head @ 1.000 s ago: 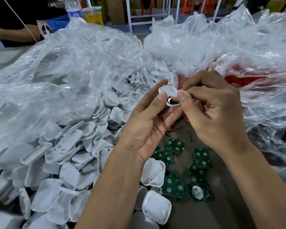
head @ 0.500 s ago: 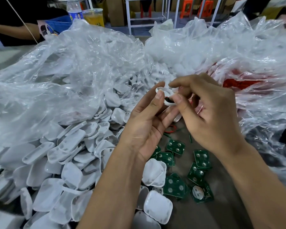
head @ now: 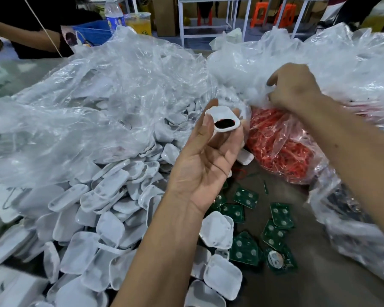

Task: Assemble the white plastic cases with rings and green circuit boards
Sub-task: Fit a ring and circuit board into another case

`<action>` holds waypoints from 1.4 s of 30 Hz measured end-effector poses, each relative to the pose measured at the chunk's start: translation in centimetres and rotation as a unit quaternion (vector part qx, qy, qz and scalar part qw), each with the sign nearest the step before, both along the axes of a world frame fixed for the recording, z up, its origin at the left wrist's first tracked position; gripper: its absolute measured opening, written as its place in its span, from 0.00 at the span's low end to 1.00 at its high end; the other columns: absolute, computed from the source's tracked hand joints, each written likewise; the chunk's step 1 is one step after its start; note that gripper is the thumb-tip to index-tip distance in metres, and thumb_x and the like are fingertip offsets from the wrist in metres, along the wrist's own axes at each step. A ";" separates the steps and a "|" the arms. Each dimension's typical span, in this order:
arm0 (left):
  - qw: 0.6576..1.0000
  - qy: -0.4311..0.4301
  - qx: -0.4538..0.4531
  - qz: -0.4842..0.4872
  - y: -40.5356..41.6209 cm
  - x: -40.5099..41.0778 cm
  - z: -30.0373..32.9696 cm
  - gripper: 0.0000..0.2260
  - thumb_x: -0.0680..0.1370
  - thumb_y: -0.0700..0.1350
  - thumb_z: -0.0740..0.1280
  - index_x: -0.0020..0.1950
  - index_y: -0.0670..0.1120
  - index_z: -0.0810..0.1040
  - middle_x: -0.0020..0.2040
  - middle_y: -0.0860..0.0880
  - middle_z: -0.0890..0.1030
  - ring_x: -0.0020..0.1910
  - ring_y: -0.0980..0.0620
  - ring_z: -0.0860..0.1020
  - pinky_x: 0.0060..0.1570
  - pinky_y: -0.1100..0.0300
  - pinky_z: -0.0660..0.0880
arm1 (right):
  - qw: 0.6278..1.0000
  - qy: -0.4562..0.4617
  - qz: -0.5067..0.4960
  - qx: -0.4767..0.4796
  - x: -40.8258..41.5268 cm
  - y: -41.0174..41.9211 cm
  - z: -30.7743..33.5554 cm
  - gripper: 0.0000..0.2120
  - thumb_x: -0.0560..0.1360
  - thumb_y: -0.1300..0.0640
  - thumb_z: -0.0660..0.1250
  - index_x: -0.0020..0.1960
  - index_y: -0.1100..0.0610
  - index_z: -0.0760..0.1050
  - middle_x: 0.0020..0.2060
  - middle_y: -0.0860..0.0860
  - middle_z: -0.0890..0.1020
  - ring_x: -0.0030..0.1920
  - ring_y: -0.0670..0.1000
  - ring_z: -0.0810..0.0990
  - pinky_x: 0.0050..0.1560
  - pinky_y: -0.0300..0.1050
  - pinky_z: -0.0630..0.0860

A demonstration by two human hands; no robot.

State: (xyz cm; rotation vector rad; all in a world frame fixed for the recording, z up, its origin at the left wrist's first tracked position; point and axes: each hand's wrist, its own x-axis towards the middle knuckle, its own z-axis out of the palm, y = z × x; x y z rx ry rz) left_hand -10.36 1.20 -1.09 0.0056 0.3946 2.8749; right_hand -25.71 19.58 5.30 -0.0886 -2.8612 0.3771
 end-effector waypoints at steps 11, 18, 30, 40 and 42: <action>0.999 0.028 -0.021 -0.031 0.0 0.2 0.0 0.13 0.75 0.41 0.70 0.59 0.46 0.86 0.59 0.38 0.84 0.52 0.40 0.85 0.53 0.54 0.82 | 0.998 0.048 -0.022 -0.038 -0.2 0.8 -0.1 0.11 0.74 0.58 0.78 0.55 0.56 0.85 0.55 0.61 0.85 0.57 0.63 0.83 0.57 0.52 0.79; 1.000 0.013 -0.023 -0.009 -0.1 0.2 0.0 0.14 0.77 0.43 0.69 0.62 0.48 0.82 0.59 0.40 0.84 0.54 0.42 0.85 0.50 0.57 0.84 | 0.961 0.154 -0.084 -0.216 0.0 0.4 0.6 0.08 0.76 0.55 0.75 0.55 0.53 0.87 0.52 0.55 0.87 0.52 0.57 0.86 0.55 0.48 0.82; 1.000 -0.009 -0.014 0.019 0.0 0.1 -0.1 0.13 0.76 0.43 0.71 0.60 0.47 0.83 0.57 0.41 0.84 0.53 0.42 0.85 0.47 0.58 0.83 | 0.945 0.115 -0.035 -0.303 -0.6 1.7 0.3 0.06 0.76 0.54 0.77 0.46 0.58 0.86 0.38 0.53 0.87 0.32 0.48 0.84 0.37 0.43 0.80; 1.000 -0.013 -0.017 0.020 -0.1 0.2 0.0 0.10 0.82 0.45 0.67 0.60 0.49 0.84 0.58 0.42 0.84 0.52 0.44 0.85 0.46 0.60 0.82 | 0.992 -0.031 0.099 -0.071 -0.3 1.5 0.4 0.13 0.75 0.60 0.76 0.59 0.59 0.82 0.50 0.55 0.84 0.47 0.53 0.79 0.49 0.42 0.72; 0.999 -0.014 -0.018 0.022 -0.1 0.1 0.1 0.10 0.82 0.45 0.67 0.60 0.49 0.85 0.58 0.42 0.84 0.52 0.44 0.85 0.46 0.60 0.82 | 0.994 -0.006 0.098 -0.041 -0.1 1.2 0.6 0.16 0.72 0.60 0.79 0.59 0.57 0.84 0.51 0.57 0.85 0.48 0.52 0.79 0.52 0.42 0.72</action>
